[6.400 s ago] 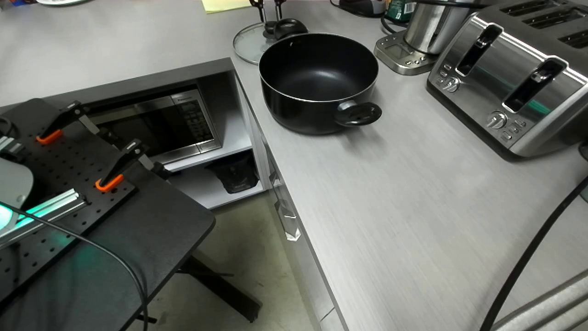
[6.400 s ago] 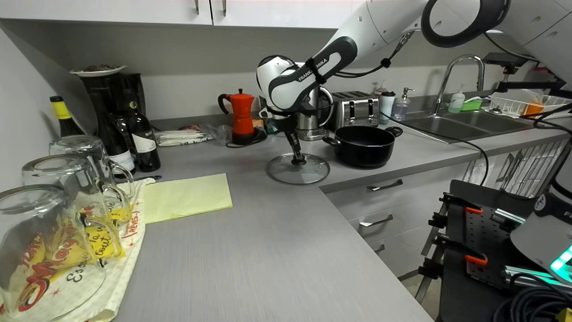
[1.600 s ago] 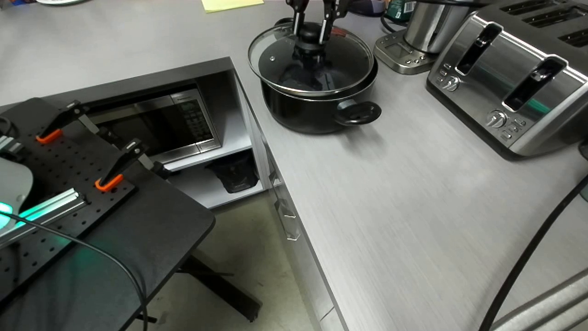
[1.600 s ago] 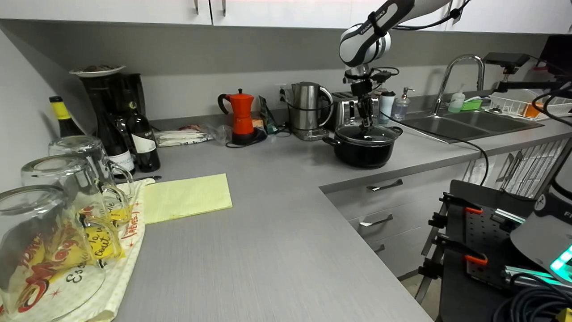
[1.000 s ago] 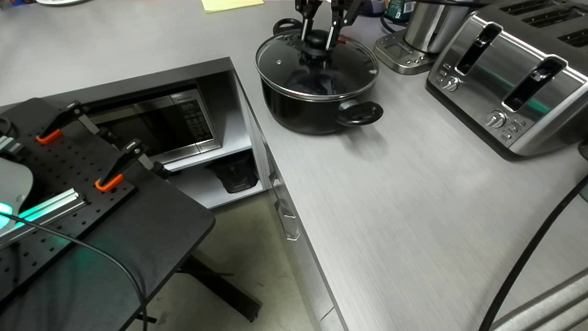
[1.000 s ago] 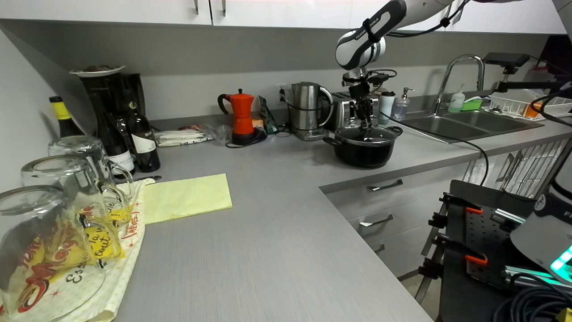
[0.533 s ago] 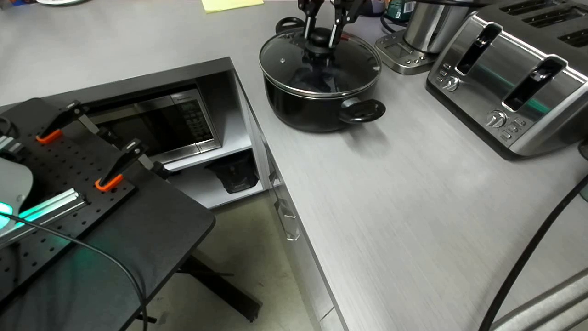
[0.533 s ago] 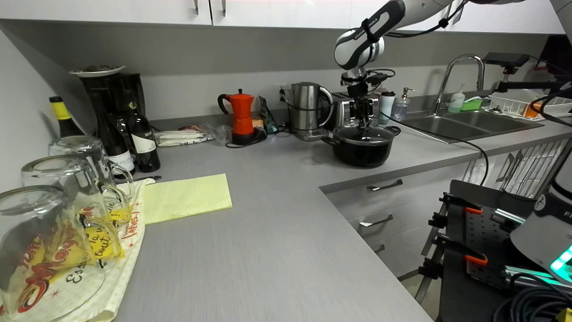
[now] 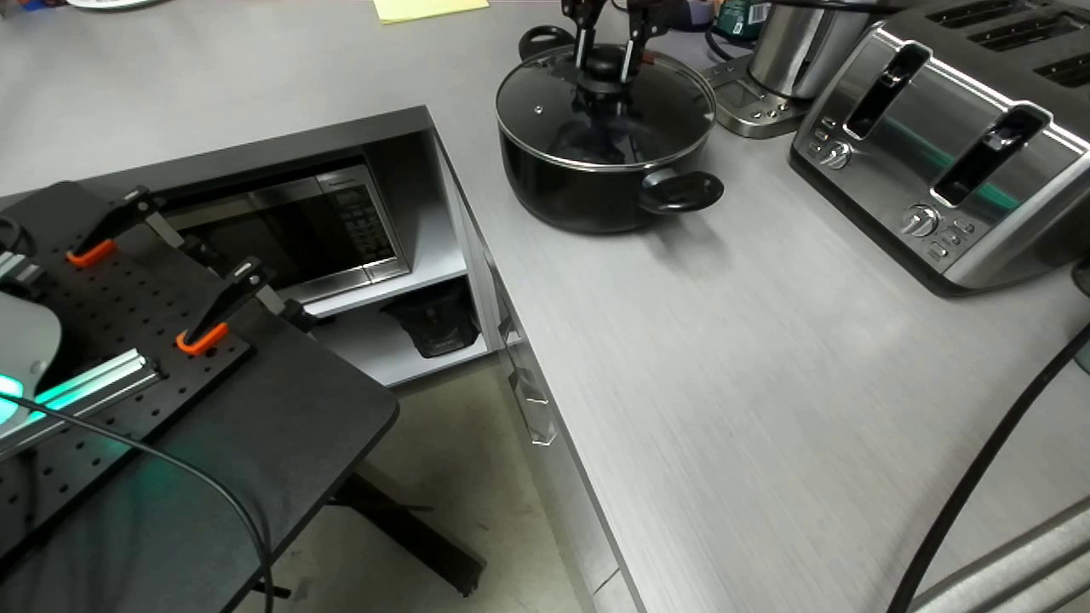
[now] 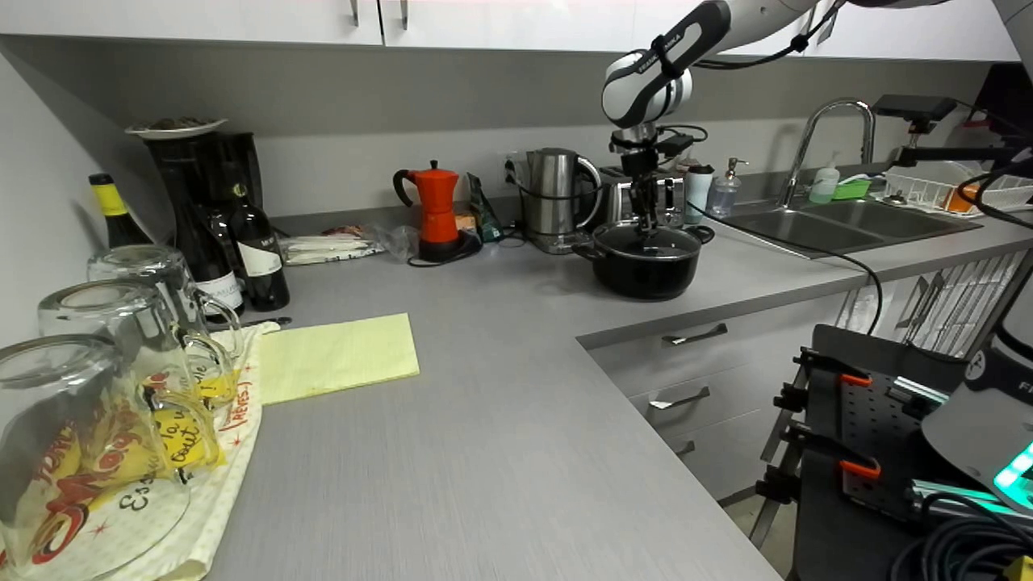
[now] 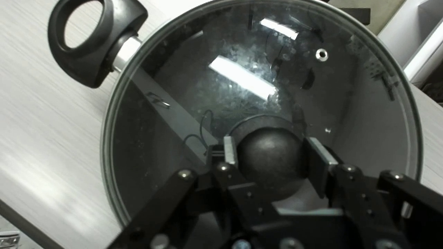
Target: Place the lid on the pot
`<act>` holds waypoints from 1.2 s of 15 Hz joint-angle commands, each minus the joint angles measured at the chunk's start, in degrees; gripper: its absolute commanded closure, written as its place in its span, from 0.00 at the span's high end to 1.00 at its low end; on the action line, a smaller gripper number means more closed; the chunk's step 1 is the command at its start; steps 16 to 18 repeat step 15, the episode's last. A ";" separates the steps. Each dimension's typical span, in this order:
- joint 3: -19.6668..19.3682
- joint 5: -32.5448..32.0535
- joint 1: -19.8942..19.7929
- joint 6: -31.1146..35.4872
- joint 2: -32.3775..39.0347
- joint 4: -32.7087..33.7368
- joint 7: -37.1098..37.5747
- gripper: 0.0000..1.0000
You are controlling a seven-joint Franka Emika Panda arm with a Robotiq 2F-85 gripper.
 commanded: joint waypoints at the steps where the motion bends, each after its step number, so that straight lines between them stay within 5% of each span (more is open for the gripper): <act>1: 0.59 -0.27 0.18 1.27 -1.33 -1.27 -0.38 0.25; 2: 0.68 -0.26 0.22 1.60 -1.68 -1.72 -0.45 0.73; 6: 1.40 -0.50 0.33 8.60 -8.29 -9.24 -2.44 0.97; 15: 1.42 -5.48 4.06 20.13 -30.42 -34.55 -14.07 1.00; 18: 1.42 -5.48 4.06 20.13 -30.42 -34.55 -14.07 1.00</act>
